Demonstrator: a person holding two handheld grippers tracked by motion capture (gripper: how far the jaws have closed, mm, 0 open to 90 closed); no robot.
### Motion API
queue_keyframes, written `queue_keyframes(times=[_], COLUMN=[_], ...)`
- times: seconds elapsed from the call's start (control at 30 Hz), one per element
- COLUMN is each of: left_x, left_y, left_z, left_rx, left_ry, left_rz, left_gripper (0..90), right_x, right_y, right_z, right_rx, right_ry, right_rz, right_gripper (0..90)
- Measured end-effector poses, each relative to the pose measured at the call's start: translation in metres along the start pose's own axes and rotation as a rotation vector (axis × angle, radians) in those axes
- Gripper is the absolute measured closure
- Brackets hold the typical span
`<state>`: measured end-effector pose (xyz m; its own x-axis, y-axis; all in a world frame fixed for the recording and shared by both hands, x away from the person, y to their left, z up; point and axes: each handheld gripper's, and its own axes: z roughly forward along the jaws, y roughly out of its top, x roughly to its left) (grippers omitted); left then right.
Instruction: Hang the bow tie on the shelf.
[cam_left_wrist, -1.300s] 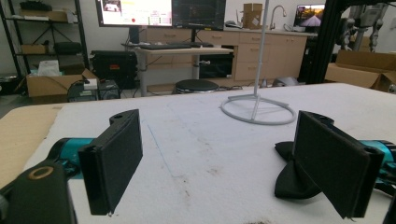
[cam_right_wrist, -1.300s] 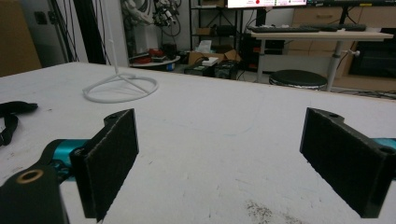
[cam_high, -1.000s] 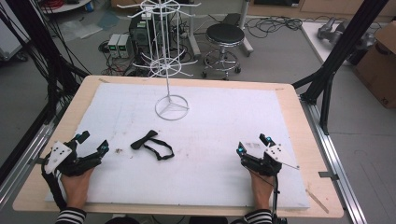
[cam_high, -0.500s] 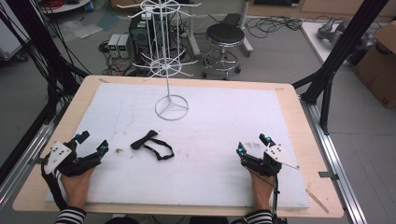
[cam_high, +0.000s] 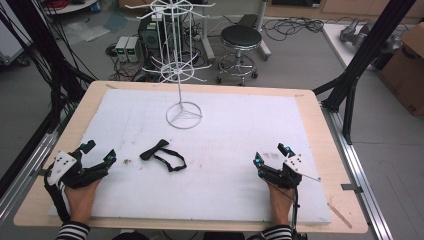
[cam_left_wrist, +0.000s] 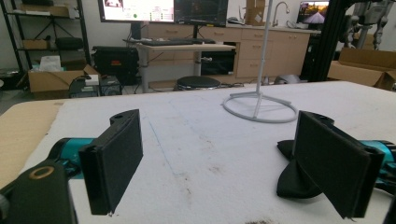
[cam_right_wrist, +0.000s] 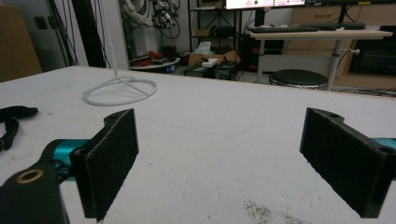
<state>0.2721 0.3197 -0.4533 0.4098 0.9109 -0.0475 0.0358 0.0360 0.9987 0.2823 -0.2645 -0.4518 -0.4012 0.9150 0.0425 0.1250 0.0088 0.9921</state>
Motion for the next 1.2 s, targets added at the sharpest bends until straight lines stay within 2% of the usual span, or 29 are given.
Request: queue_keyframes(times=[0.17, 0.3, 0.5, 0.6, 0.67, 0.73, 1.03, 1.07, 1.1, 1.13, 1.2], left_x=[0.001, 0.001, 0.0, -0.001, -0.003, -0.005, -0.02, -0.025, -0.025, -0.029, -0.032], left_y=[0.001, 0.004, 0.017, 0.024, 0.029, 0.033, 0.05, 0.055, 0.055, 0.059, 0.06], left_z=[0.002, 0.002, 0.004, 0.005, 0.007, 0.009, 0.03, 0.035, 0.035, 0.04, 0.043], left_rx=[0.019, 0.05, 0.101, 0.126, 0.159, 0.187, 0.316, 0.346, 0.346, 0.376, 0.391], left_ry=[-0.005, -0.037, -0.087, -0.094, -0.097, -0.1, -0.172, -0.177, -0.177, -0.186, -0.186], left_rz=[-0.009, 0.002, 0.002, 0.013, 0.021, 0.041, 0.124, 0.155, 0.155, 0.174, 0.183], left_gripper=[15.7, 15.5, 15.8, 15.8, 15.6, 15.6, 15.6, 15.7, 15.7, 15.7, 15.8], right_x=[0.0, 0.0, 0.0, 0.0, 0.001, 0.0, 0.0, 0.0, 0.0, 0.0, 0.0], right_y=[0.0, 0.0, 0.0, 0.0, 0.0, 0.0, 0.0, 0.0, 0.0, 0.0, 0.0], right_z=[0.0, 0.0, 0.0, 0.0, 0.0, 0.0, 0.0, 0.0, 0.0, 0.0, 0.0], right_rx=[0.0, 0.002, 0.003, 0.001, 0.005, 0.002, 0.002, 0.001, 0.002, 0.002, 0.001], right_ry=[0.002, 0.002, 0.0, 0.0, 0.0, 0.0, -0.001, 0.0, -0.001, 0.0, 0.0], right_rz=[0.004, 0.008, 0.011, 0.002, 0.004, 0.002, 0.002, 0.003, 0.002, 0.004, 0.004], right_gripper=[10.6, 10.7, 10.6, 10.6, 10.6, 10.7, 10.6, 10.6, 10.6, 10.6, 10.6])
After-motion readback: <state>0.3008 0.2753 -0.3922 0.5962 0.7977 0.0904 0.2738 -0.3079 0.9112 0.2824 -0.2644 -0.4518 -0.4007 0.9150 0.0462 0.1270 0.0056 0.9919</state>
